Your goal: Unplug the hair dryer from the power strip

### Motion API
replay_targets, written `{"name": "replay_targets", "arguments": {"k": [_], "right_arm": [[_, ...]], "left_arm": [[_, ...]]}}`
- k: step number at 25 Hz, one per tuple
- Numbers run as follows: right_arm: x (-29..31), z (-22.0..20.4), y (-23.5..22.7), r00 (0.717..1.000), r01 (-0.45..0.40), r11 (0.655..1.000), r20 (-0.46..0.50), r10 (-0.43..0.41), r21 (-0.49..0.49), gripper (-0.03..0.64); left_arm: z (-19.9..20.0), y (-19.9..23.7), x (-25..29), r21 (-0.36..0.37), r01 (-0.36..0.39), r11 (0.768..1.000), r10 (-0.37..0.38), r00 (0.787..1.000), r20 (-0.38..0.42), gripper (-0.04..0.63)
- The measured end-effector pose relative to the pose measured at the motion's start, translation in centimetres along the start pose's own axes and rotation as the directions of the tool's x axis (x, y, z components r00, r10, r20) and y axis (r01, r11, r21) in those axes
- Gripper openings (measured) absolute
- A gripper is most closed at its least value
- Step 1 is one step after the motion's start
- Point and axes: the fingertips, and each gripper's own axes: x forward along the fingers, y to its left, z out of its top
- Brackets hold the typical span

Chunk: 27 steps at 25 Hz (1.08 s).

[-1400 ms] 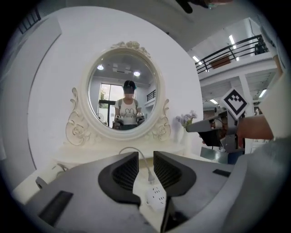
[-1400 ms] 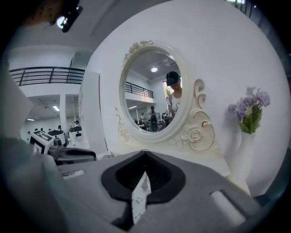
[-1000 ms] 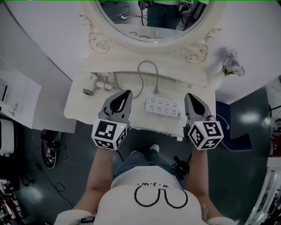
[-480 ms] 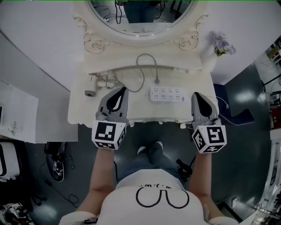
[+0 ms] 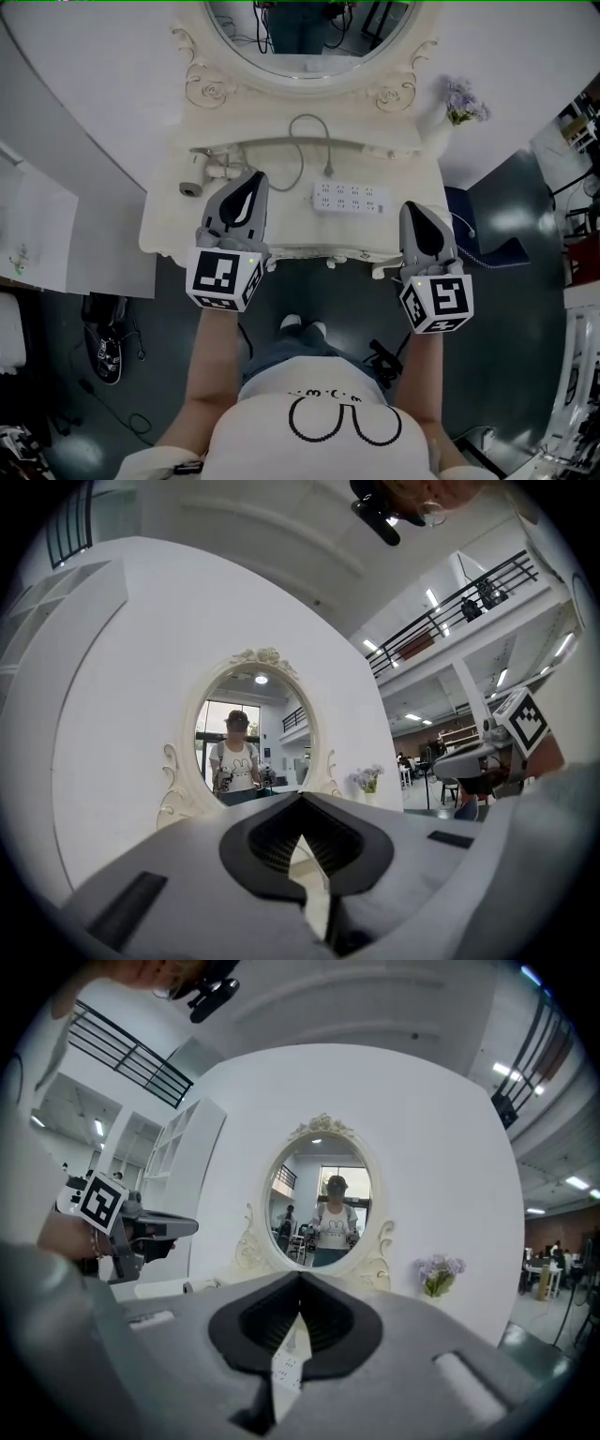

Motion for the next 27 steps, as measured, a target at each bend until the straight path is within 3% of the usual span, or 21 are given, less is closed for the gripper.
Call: {"name": "replay_targets", "arguments": {"k": [27], "right_arm": [[0.0, 0.3, -2.1, 1.000, 0.018, 0.999, -0.008, -0.019, -0.041, 0.000]], "left_arm": [[0.7, -0.7, 0.5, 0.012, -0.012, 1.000, 0.012, 1.000, 0.014, -0.003]]}}
